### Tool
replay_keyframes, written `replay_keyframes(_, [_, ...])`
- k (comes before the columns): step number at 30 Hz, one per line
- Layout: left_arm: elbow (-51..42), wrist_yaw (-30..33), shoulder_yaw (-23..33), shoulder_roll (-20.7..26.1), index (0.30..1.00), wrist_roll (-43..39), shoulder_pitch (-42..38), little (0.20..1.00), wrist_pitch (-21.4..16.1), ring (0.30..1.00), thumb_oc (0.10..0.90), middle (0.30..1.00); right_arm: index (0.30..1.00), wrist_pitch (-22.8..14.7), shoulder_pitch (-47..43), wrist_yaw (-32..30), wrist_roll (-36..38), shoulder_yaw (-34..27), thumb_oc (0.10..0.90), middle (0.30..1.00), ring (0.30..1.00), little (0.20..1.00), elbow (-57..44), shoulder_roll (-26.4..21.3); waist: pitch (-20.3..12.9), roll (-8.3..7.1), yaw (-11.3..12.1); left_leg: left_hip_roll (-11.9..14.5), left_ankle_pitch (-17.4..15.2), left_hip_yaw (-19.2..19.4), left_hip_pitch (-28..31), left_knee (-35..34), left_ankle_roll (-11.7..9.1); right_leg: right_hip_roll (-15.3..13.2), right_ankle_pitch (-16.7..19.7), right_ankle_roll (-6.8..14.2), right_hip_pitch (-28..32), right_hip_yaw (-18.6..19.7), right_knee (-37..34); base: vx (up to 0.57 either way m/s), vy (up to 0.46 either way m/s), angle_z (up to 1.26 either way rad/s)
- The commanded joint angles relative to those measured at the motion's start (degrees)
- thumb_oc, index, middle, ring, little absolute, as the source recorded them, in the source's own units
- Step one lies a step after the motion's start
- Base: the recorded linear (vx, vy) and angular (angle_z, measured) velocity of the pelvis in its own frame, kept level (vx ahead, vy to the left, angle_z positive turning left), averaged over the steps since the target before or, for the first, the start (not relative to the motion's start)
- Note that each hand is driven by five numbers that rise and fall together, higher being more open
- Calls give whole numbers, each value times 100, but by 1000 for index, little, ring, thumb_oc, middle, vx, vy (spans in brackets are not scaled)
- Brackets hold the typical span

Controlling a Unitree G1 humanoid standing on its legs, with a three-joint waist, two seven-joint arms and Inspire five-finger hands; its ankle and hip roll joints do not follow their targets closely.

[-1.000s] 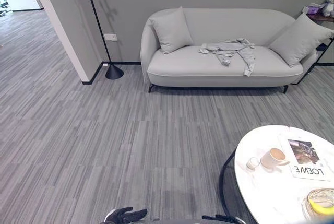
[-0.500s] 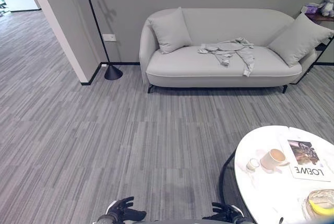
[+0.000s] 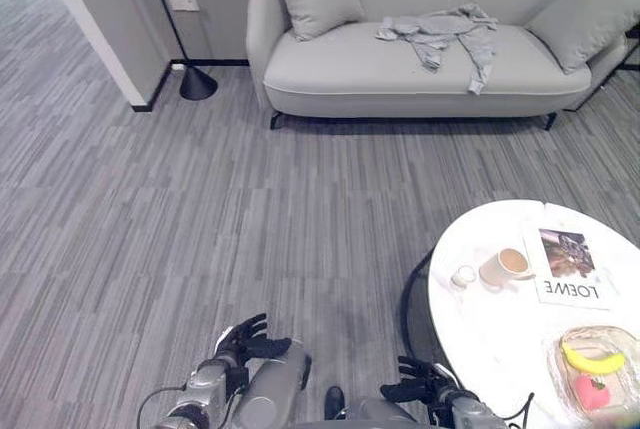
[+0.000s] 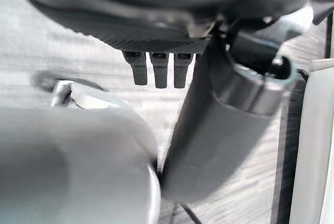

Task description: Hang the clothes on the sofa on the clothes rack.

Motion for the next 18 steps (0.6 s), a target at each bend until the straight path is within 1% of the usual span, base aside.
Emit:
replay_keyframes(1, [144, -34, -455, 175, 900, 48, 299, 900, -41, 900, 800, 900, 900, -264, 22, 76, 204, 163, 800, 900, 900, 900, -462, -152, -261, -55, 238, 277, 510, 157, -421, -501, 5, -77, 425, 298, 867, 125, -894, 717, 225, -11])
replay_keyframes(2, [199, -22, -422, 213, 900, 121, 326, 900, -64, 900, 800, 900, 900, -287, -25, 88, 225, 193, 800, 900, 900, 900, -423, -151, -281, -64, 323, 285, 628, 218, -545, -992, -27, -54, 330, 318, 1019, 218, -894, 538, 184, -26])
replay_keyframes(3, [217, -24, -391, 230, 900, 169, 349, 900, -47, 900, 800, 900, 900, -272, -25, 92, 199, 176, 800, 900, 900, 900, -443, -128, -296, -93, 378, 355, 717, 333, -605, -1206, -64, -114, 264, 339, 1134, 278, -894, 592, 251, -24])
replay_keyframes(4, [299, -20, -304, 249, 900, 165, 401, 900, -47, 900, 800, 900, 900, -262, -40, 110, 162, 182, 800, 900, 900, 900, -409, -116, -331, -91, 443, 412, 767, 434, -761, -1207, -100, -138, 222, 356, 1278, 384, -894, 618, 306, -34])
replay_keyframes(5, [415, -56, -147, 255, 900, 114, 468, 900, -12, 900, 800, 900, 900, -246, -25, 144, 122, 183, 800, 900, 900, 900, -426, -72, -427, -125, 528, 463, 831, 519, -637, -1207, -88, -229, 201, 421, 1465, 524, -887, 711, 386, -27])
replay_keyframes(6, [486, -78, -14, 292, 900, 47, 539, 900, -7, 900, 800, 900, 900, -239, 21, 199, 105, 172, 800, 900, 900, 900, -525, -26, -516, -165, 578, 451, 982, 522, -516, -1207, -69, -369, 207, 493, 1585, 593, -837, 748, 398, -54])
replay_keyframes(7, [526, -132, 71, 297, 900, 25, 616, 900, -8, 900, 800, 900, 900, -238, 112, 249, 72, 136, 800, 900, 900, 900, -598, -1, -625, -187, 591, 427, 1224, 497, -412, -1207, -60, -461, 327, 571, 1559, 603, -673, 757, 389, -135])
replay_keyframes(8, [577, -169, 124, 315, 900, 79, 709, 900, -14, 900, 800, 900, 900, -262, 235, 286, -7, 102, 800, 900, 900, 900, -646, 14, -752, -270, 633, 350, 1392, 510, -309, -1207, -6, -582, 778, 738, 1504, 606, -412, 968, 479, -112])
replay_keyframes(9, [633, -237, 133, 378, 900, 210, 802, 900, 5, 900, 800, 900, 900, -272, 339, 386, -54, 17, 800, 900, 900, 900, -577, 27, -830, -436, 691, 169, 1303, 551, -9, -1116, 154, -827, 1890, 1194, 1261, 519, 579, 898, 453, -81])
replay_keyframes(10, [583, -233, 134, 399, 900, 215, 806, 900, 34, 900, 800, 900, 900, -237, 337, 383, -106, 9, 800, 900, 900, 900, -549, 34, -773, -410, 677, 138, 1187, 502, 259, -1080, 230, -841, 2338, 1269, 975, 420, 1237, 799, 455, -2])
replay_keyframes(11, [564, -211, 129, 422, 900, 227, 779, 900, 37, 900, 800, 900, 900, -231, 307, 366, -161, 16, 800, 900, 900, 900, -489, 31, -709, -347, 656, 141, 1063, 467, 493, -1062, 308, -920, 2862, 1305, 667, 243, 1913, 328, 220, -13])
replay_keyframes(12, [564, -211, 129, 422, 900, 227, 780, 900, 37, 900, 800, 900, 900, -231, 307, 366, -161, 16, 800, 900, 900, 900, -489, 30, -710, -346, 657, 142, 1063, 468, 492, -1062, 308, -920, 2862, 1305, 665, 243, 1913, 374, 294, -11])
replay_keyframes(13, [550, -210, 98, 451, 900, 232, 750, 900, 45, 900, 800, 900, 900, -223, 297, 306, -217, -7, 800, 900, 900, 900, -389, 36, -655, -278, 562, 113, 906, 396, 816, -1094, 413, -1068, 3228, 1258, 436, -16, 2414, 544, 448, 16])
replay_keyframes(14, [492, -197, 46, 465, 900, 187, 680, 900, 50, 900, 800, 900, 900, -197, 314, 255, -238, -112, 800, 900, 900, 900, -246, 54, -513, -40, 344, 181, 642, 231, 1419, -1207, 575, -1308, 2876, 1039, -290, -521, 3193, 543, 448, 32])
replay_keyframes(15, [493, -197, 46, 463, 900, 187, 680, 900, 50, 900, 800, 900, 900, -198, 313, 256, -238, -112, 800, 900, 900, 900, -245, 53, -519, -35, 340, 185, 644, 226, 1411, -1207, 574, -1303, 2881, 1037, -295, -526, 3190, 732, 405, 33])
replay_keyframes(16, [400, -250, 16, 448, 900, 128, 656, 900, 49, 900, 800, 900, 900, -181, 464, 241, -247, -239, 800, 900, 900, 900, -120, 79, -432, 144, 102, 214, 352, 10, 1872, -1207, 606, -1363, 1964, 814, -845, -1070, 2931, 397, 123, 93])
replay_keyframes(17, [399, -250, 17, 446, 900, 128, 656, 900, 49, 900, 800, 900, 900, -181, 464, 241, -247, -239, 800, 900, 900, 900, -120, 77, -436, 151, 84, 219, 355, -8, 1868, -1207, 603, -1360, 1969, 809, -835, -1093, 2916, 1005, 110, 96])
replay_keyframes(18, [343, -292, -79, 435, 900, 193, 587, 900, 27, 900, 800, 900, 900, -147, 555, 254, -143, -406, 800, 900, 900, 900, -41, 26, -328, 202, -244, 185, -56, -270, 2460, -1207, 513, -1070, 1625, 839, -1303, -1371, 1360, 1070, -36, 154])
